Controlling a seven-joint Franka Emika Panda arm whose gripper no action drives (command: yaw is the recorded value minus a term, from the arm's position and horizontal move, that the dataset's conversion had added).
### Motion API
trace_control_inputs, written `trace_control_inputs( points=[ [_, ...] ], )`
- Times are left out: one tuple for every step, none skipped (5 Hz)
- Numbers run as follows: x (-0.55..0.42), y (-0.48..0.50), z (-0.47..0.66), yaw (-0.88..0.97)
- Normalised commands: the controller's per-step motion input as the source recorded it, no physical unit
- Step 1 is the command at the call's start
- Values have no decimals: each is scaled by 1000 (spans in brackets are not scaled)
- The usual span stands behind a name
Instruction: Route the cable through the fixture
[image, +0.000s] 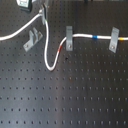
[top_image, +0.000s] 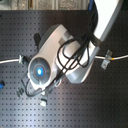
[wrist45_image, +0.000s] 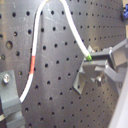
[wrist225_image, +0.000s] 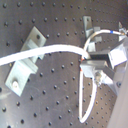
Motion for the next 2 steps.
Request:
trace_control_inputs(
  points=[
    [-558, -194, 92, -151],
    [-446, 13, 50, -500]
  ],
)
